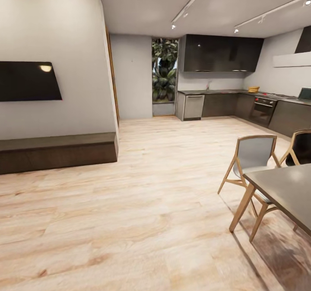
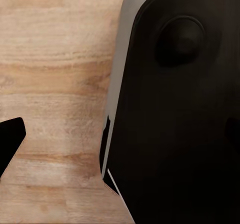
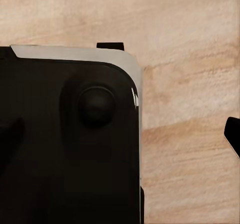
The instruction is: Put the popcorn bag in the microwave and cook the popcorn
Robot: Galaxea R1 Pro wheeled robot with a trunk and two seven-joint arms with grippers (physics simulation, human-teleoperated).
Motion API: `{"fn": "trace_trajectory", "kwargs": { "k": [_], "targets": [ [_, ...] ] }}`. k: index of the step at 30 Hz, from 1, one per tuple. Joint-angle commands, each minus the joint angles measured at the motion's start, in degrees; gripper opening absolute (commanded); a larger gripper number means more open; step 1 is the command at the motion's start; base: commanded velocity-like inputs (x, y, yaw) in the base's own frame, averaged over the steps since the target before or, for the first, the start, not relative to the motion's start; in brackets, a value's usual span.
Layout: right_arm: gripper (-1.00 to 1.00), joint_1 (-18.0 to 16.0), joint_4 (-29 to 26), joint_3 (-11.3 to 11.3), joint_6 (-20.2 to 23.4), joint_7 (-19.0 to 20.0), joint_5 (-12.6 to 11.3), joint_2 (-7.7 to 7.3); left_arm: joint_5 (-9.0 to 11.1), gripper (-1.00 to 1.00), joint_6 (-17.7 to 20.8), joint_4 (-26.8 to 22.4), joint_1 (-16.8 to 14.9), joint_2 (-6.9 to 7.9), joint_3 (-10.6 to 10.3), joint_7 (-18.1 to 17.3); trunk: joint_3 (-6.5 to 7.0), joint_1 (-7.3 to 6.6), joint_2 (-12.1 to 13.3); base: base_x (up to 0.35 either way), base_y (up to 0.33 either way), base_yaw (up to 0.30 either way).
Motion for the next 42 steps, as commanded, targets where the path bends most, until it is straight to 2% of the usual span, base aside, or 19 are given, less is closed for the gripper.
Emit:
{"fn": "trace_trajectory", "kwargs": {
  "k": [1,42],
  "targets": [
    [1.00,0.0,0.1,-0.1,-0.2,0.0,0.0,0.00,0.0,1.00,0.0,0.0,0.0,0.00,0.3,0.0,-0.06,0.03,0.0,0.337,0.000,0.000],
    [1.00,0.0,0.1,-0.1,-0.2,0.0,0.0,0.00,0.0,1.00,0.0,0.0,0.0,0.00,0.3,0.0,-0.06,0.03,0.0,0.336,0.000,0.000]
  ]
}}
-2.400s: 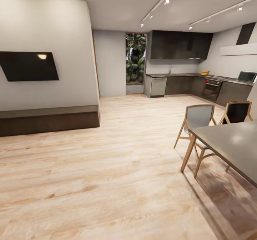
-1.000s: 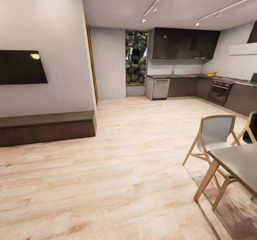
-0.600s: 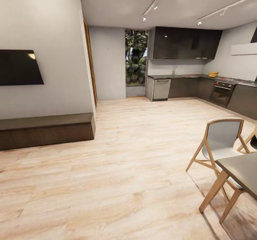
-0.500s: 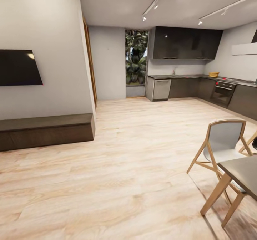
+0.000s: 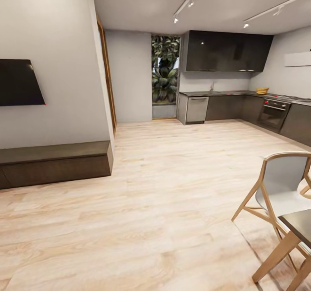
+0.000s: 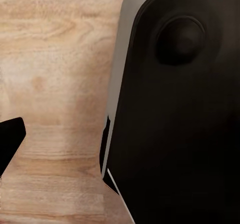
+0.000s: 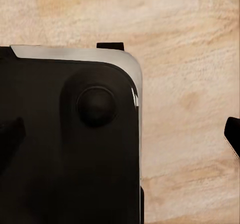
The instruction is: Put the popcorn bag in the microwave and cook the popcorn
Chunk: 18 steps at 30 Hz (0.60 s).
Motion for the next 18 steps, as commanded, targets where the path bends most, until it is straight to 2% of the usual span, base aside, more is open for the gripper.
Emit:
{"fn": "trace_trajectory", "kwargs": {
  "k": [1,18],
  "targets": [
    [1.00,0.0,0.1,-0.1,-0.2,0.0,0.0,0.00,0.0,1.00,0.0,0.0,0.0,0.00,0.3,0.0,-0.06,0.03,0.0,0.336,0.000,0.000],
    [1.00,0.0,0.1,-0.1,-0.2,0.0,0.0,0.00,0.0,1.00,0.0,0.0,0.0,0.00,0.3,0.0,-0.06,0.03,0.0,0.337,0.000,0.000]
  ]
}}
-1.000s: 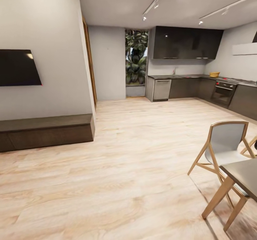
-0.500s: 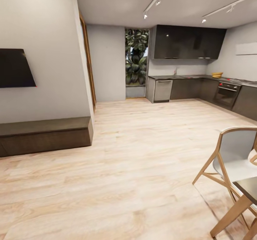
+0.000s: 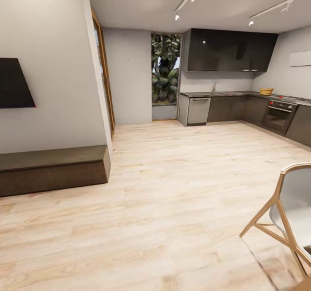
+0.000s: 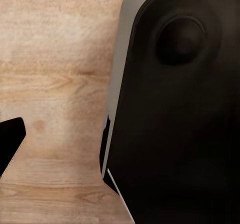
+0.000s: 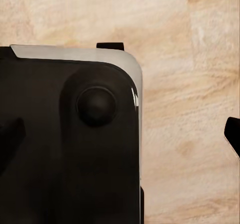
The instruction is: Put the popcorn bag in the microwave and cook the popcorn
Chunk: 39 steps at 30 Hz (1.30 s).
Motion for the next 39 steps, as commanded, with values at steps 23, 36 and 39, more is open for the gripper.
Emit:
{"fn": "trace_trajectory", "kwargs": {
  "k": [23,36,39],
  "targets": [
    [1.00,0.0,0.1,-0.1,-0.2,0.0,0.0,0.01,0.0,1.00,0.0,0.0,0.0,0.00,0.4,0.0,-0.06,0.03,0.0,0.336,0.000,0.000],
    [1.00,0.0,0.1,-0.1,-0.2,0.0,0.0,0.00,0.0,1.00,0.0,0.0,0.0,0.00,0.3,0.0,-0.06,0.03,0.0,0.336,0.000,0.000],
    [1.00,0.0,0.1,-0.1,-0.2,0.0,0.0,0.00,0.0,1.00,0.0,0.0,0.0,0.00,0.3,0.0,-0.06,0.03,0.0,0.336,0.000,0.000]
  ]
}}
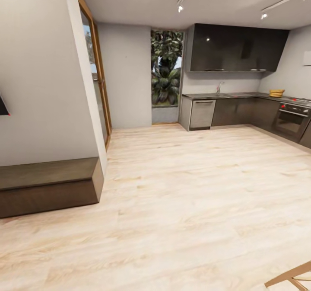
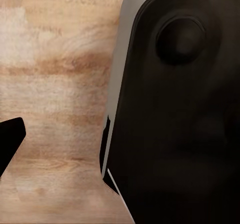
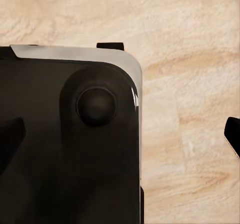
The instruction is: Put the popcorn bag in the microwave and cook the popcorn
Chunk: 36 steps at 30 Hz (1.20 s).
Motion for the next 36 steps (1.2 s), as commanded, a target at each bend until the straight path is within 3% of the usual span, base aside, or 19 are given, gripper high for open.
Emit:
{"fn": "trace_trajectory", "kwargs": {
  "k": [1,36],
  "targets": [
    [1.00,0.0,0.1,-0.1,-0.2,0.0,0.0,0.00,0.0,1.00,0.0,0.0,0.0,0.00,0.3,0.0,-0.06,0.03,0.0,0.336,0.000,0.000],
    [1.00,0.0,0.1,-0.1,-0.2,0.0,0.0,0.01,0.0,1.00,0.0,0.0,0.0,0.00,0.3,0.0,-0.06,0.03,0.0,0.336,0.000,0.000]
  ]
}}
